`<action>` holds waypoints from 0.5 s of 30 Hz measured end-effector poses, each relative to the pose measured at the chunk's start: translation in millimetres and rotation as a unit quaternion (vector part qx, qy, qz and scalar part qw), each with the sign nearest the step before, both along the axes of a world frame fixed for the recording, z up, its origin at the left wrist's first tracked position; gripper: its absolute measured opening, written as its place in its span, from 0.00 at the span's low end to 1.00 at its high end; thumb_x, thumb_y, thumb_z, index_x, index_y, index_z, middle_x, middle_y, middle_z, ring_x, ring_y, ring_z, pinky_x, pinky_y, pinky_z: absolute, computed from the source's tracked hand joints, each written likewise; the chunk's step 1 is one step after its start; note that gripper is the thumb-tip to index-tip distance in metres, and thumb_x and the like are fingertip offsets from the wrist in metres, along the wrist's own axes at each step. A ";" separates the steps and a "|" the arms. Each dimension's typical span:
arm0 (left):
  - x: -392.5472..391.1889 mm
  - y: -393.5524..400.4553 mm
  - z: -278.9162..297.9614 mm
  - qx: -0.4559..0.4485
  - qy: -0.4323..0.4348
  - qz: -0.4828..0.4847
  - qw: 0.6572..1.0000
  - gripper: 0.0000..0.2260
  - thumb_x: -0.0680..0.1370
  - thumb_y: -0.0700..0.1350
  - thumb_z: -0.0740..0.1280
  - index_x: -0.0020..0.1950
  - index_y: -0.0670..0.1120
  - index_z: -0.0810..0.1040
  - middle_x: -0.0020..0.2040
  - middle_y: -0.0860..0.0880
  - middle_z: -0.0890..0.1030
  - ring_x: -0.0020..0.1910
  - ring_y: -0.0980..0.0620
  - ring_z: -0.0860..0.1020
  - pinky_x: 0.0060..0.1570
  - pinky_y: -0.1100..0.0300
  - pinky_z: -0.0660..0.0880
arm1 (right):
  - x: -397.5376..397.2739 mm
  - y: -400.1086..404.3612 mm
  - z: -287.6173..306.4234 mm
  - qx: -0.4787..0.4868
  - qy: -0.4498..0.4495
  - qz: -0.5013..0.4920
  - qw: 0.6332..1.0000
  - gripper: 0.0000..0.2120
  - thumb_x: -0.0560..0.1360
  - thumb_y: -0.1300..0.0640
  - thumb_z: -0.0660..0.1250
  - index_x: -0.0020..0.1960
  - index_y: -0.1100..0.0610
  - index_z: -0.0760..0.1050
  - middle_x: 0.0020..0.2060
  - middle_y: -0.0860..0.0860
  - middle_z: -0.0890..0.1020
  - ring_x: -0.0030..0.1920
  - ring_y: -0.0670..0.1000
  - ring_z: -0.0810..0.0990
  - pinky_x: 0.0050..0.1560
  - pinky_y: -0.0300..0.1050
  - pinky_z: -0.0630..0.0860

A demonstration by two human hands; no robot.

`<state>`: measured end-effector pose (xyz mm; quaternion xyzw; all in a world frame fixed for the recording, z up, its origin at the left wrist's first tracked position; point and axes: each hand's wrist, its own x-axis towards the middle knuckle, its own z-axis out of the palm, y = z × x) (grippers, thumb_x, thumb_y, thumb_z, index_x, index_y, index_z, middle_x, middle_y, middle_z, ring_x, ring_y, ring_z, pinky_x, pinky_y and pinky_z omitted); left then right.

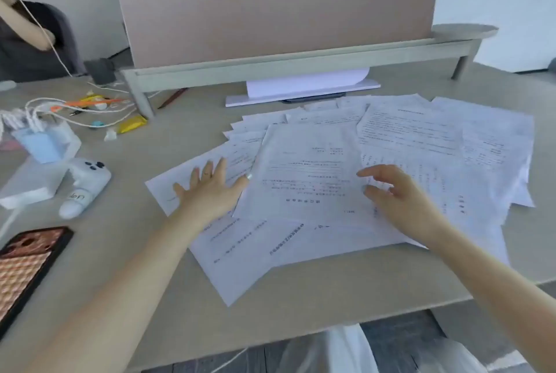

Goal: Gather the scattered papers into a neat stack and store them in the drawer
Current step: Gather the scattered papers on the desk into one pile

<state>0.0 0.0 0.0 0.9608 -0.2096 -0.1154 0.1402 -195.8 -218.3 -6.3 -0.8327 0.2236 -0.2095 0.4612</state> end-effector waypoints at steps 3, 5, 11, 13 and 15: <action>5.9 12.6 -12.3 0.056 -0.001 0.016 0.998 0.34 0.75 0.68 0.45 0.78 0.55 0.42 0.79 0.52 0.42 0.78 0.49 0.42 0.72 0.38 0.43 | 13.4 2.3 -2.2 -0.066 0.028 -0.004 0.997 0.10 0.76 0.58 0.62 0.55 0.46 0.73 0.63 0.47 0.71 0.51 0.49 0.71 0.50 0.42 0.66; 11.2 10.1 -20.7 0.072 -0.021 0.006 0.997 0.34 0.75 0.68 0.44 0.78 0.55 0.43 0.80 0.52 0.43 0.78 0.50 0.43 0.72 0.39 0.45 | 24.2 0.4 -1.9 -0.106 0.059 -0.012 0.993 0.13 0.76 0.57 0.62 0.61 0.50 0.73 0.66 0.47 0.70 0.55 0.50 0.71 0.53 0.43 0.65; 32.5 -36.2 -22.9 0.029 -0.055 -0.065 0.996 0.32 0.77 0.65 0.46 0.78 0.54 0.44 0.80 0.52 0.45 0.78 0.53 0.44 0.74 0.48 0.44 | 78.4 -27.2 -1.8 -0.219 0.191 -0.018 0.957 0.24 0.77 0.46 0.58 0.72 0.47 0.61 0.76 0.47 0.58 0.76 0.53 0.54 0.75 0.57 0.48; 43.0 -51.4 -24.0 0.001 -0.049 -0.092 0.995 0.32 0.77 0.65 0.47 0.78 0.54 0.44 0.80 0.53 0.45 0.78 0.54 0.44 0.75 0.51 0.43 | 99.9 -38.6 -3.0 -0.235 0.252 -0.001 0.939 0.28 0.77 0.40 0.54 0.74 0.46 0.55 0.77 0.45 0.51 0.77 0.52 0.46 0.75 0.59 0.42; 53.2 -64.1 -23.7 -0.037 -0.037 -0.118 0.992 0.33 0.77 0.64 0.49 0.78 0.54 0.44 0.79 0.54 0.45 0.78 0.56 0.44 0.76 0.54 0.43 | 115.3 -46.1 -5.3 -0.246 0.283 0.002 0.927 0.30 0.76 0.36 0.51 0.75 0.44 0.51 0.78 0.45 0.47 0.77 0.51 0.43 0.74 0.60 0.40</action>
